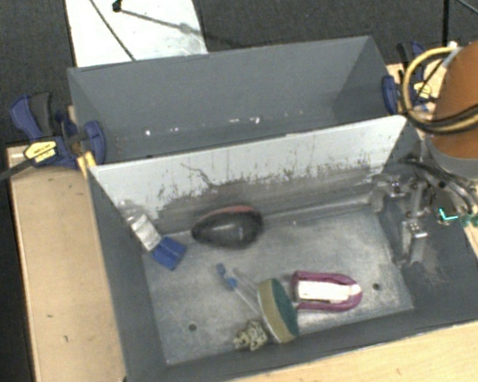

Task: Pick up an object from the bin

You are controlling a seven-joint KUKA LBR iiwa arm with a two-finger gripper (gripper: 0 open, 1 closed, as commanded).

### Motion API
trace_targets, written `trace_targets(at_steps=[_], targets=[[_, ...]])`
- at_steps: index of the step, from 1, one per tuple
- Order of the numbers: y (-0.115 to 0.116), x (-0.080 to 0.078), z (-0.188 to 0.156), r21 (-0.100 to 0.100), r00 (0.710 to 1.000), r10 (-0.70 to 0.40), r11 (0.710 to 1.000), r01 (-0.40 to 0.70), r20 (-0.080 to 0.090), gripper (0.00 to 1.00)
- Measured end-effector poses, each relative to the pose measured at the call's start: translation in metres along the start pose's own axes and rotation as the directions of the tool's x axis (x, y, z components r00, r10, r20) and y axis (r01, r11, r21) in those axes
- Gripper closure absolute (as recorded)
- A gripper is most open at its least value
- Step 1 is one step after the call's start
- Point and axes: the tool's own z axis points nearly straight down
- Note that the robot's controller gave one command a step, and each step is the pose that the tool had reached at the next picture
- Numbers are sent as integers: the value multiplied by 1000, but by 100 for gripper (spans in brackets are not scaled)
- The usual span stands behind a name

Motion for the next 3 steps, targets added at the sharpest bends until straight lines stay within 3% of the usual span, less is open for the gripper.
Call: trace_targets(at_steps=[1,2,3], targets=[[76,16,133,-1,1000,-27,1000,27,-5,0],[101,48,99,0,997,-75,997,75,5,0],[108,47,87,0,999,42,999,-42,10,0]])
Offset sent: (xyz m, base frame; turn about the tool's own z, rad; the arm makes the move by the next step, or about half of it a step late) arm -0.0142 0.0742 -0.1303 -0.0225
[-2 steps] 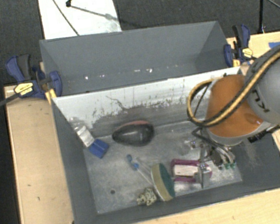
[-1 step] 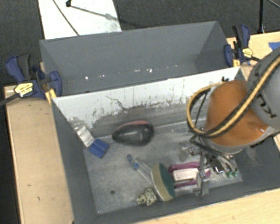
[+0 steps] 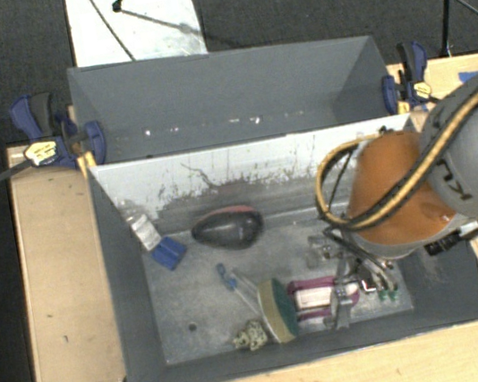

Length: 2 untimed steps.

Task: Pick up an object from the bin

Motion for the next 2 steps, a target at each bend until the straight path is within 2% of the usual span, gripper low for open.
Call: trace_targets(at_steps=[1,2], targets=[[-5,-1,44,0,1000,-22,1000,22,3,0],[-5,-2,43,0,1000,-25,1000,25,7,0]])
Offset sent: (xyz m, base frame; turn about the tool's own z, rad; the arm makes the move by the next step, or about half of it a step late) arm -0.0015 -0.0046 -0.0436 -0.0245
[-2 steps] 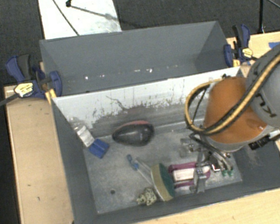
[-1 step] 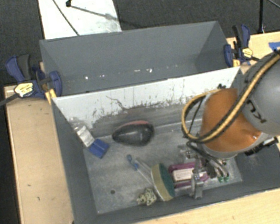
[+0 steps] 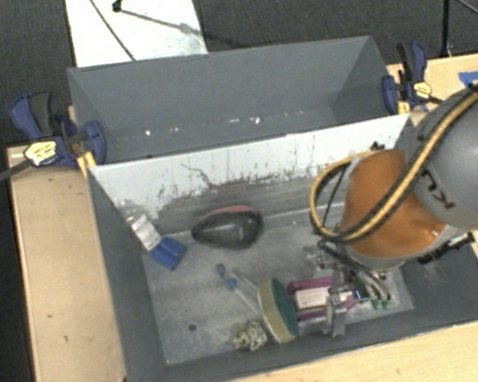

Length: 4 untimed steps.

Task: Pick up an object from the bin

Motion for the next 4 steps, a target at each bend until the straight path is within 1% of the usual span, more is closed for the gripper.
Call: trace_targets(at_steps=[1,2,4], targets=[[0,1,1,0,1000,-3,1000,3,-3,100],[0,0,-40,0,1000,-8,1000,8,-7,100],[0,-2,-58,0,1000,-16,1000,16,-6,100]])
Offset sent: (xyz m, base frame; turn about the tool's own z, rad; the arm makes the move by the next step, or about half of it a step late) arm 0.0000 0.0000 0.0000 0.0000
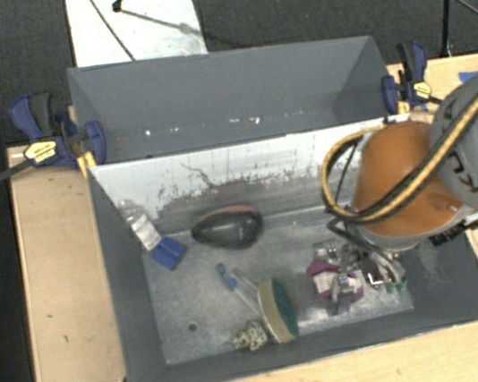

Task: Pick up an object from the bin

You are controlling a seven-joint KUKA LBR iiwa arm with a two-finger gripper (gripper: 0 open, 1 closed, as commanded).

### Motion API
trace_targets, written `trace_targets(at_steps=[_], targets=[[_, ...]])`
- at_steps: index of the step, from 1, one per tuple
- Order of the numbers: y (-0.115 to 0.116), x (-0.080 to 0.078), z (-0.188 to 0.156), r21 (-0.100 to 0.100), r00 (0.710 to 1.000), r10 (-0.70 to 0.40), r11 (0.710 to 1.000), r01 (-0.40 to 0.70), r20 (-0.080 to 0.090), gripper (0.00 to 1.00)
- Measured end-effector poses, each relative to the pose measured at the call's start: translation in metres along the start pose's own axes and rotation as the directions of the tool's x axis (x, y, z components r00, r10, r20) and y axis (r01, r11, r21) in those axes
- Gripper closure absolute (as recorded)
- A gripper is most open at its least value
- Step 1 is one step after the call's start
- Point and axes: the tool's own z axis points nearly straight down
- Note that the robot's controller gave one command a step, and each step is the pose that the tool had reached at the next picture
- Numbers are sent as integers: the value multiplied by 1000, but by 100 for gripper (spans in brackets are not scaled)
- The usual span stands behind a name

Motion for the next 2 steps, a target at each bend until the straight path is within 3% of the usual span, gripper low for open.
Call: trace_targets(at_steps=[1,2], targets=[[0,-1,-34,0,1000,-4,1000,4,-1,100],[0,-2,-46,0,1000,-7,1000,7,-1,100]])
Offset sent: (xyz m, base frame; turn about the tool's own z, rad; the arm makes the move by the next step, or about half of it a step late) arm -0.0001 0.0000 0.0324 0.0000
